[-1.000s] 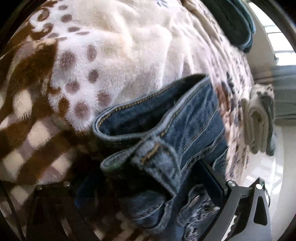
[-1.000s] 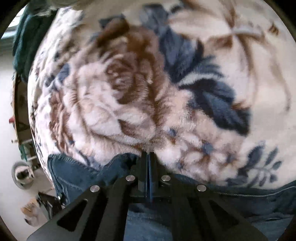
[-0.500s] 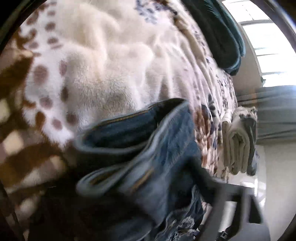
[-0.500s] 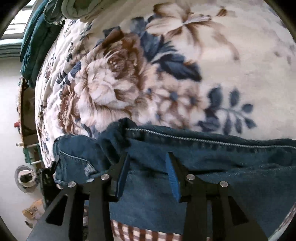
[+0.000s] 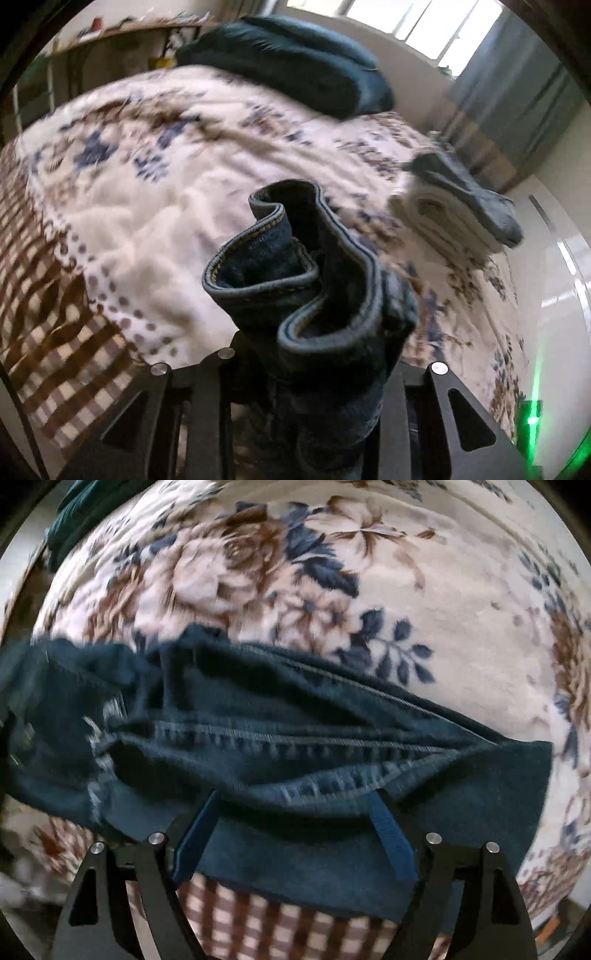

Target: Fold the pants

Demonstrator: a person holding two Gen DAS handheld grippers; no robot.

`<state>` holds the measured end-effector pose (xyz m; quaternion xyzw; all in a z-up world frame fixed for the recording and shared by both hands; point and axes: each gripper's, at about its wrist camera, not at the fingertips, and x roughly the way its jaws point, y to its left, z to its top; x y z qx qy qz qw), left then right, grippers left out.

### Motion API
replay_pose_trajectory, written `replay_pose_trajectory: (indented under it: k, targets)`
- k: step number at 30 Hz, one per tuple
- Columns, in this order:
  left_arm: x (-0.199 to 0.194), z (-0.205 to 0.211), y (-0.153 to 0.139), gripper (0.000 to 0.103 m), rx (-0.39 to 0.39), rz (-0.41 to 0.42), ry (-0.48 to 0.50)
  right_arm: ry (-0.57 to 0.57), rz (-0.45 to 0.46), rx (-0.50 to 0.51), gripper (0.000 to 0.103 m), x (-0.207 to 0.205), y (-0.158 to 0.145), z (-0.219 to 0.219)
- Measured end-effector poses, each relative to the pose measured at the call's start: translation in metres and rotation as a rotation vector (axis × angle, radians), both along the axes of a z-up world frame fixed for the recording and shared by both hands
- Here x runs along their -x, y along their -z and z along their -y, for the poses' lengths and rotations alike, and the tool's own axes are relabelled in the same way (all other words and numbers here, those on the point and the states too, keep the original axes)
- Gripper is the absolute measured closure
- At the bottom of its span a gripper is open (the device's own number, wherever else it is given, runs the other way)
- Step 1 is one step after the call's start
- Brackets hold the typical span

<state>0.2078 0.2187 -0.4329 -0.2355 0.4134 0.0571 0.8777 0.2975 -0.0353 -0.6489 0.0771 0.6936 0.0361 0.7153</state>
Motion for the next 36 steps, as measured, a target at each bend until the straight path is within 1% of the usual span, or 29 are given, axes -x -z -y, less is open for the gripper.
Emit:
replay_pose_trajectory:
  k: [2, 3, 7, 10, 11, 13, 15, 18, 21, 23, 25, 26, 27, 29, 30, 31, 32, 34, 35, 36]
  targets:
    - [0.001, 0.022, -0.018, 0.077, -0.033, 0.026, 0.04, -0.015, 0.009, 0.018, 0.016, 0.009, -0.005, 0.003]
    - [0.002, 0.031, -0.023, 0.077, -0.037, 0.035, 0.061, -0.017, 0.013, 0.014, 0.016, 0.014, -0.007, 0.008]
    - [0.004, 0.081, -0.044, 0.078, -0.093, 0.063, 0.165, 0.007, 0.026, -0.015, 0.016, 0.029, -0.018, 0.034]
    - [0.012, 0.124, -0.055, 0.078, -0.124, 0.086, 0.257, 0.082, 0.04, -0.045, 0.016, 0.04, -0.031, 0.076]
    - [0.016, 0.144, -0.058, 0.078, -0.125, 0.097, 0.304, 0.105, 0.046, -0.051, 0.016, 0.042, -0.035, 0.088]
    - [0.023, 0.185, -0.06, 0.078, -0.153, 0.112, 0.387, 0.173, 0.065, -0.054, 0.016, 0.049, -0.043, 0.125]
    - [0.03, 0.223, -0.056, 0.079, -0.157, 0.118, 0.471, 0.227, 0.069, -0.046, 0.016, 0.054, -0.047, 0.154]
    - [0.042, 0.291, -0.038, 0.079, -0.166, 0.106, 0.609, 0.317, 0.062, -0.002, 0.016, 0.069, -0.047, 0.205]
    - [0.052, 0.353, 0.0, 0.079, -0.177, 0.044, 0.741, 0.402, 0.024, 0.042, 0.016, 0.094, -0.038, 0.254]
    - [0.058, 0.384, 0.032, 0.079, -0.192, -0.025, 0.809, 0.457, -0.009, 0.062, 0.016, 0.112, -0.03, 0.282]
    - [0.06, 0.4, 0.063, 0.078, -0.201, -0.099, 0.848, 0.511, -0.044, 0.077, 0.016, 0.13, -0.022, 0.304]
    - [0.06, 0.403, 0.071, 0.078, -0.223, -0.123, 0.865, 0.529, -0.057, 0.072, 0.016, 0.136, -0.019, 0.312]
    - [0.062, 0.406, 0.073, 0.077, -0.245, -0.135, 0.874, 0.55, -0.065, 0.059, 0.016, 0.143, -0.017, 0.319]
    - [0.066, 0.409, 0.063, 0.074, -0.29, -0.137, 0.895, 0.597, -0.07, 0.008, 0.016, 0.156, -0.016, 0.335]
    - [0.066, 0.41, 0.057, 0.07, -0.305, -0.149, 0.909, 0.614, -0.062, -0.025, 0.016, 0.16, -0.016, 0.341]
    - [0.066, 0.409, 0.05, 0.056, -0.309, -0.163, 0.923, 0.634, -0.046, -0.077, 0.016, 0.163, -0.016, 0.347]
    - [0.068, 0.403, 0.042, 0.046, -0.282, -0.174, 0.943, 0.643, -0.033, -0.11, 0.016, 0.168, -0.018, 0.353]
    - [0.077, 0.389, 0.026, 0.009, -0.213, -0.165, 0.96, 0.642, -0.006, -0.203, 0.016, 0.169, -0.021, 0.356]
    - [0.079, 0.38, 0.019, 0.005, -0.187, -0.172, 0.949, 0.641, 0.013, -0.269, 0.016, 0.168, -0.022, 0.357]
    - [0.081, 0.372, 0.014, 0.006, -0.165, -0.183, 0.932, 0.643, 0.026, -0.318, 0.016, 0.166, -0.022, 0.356]
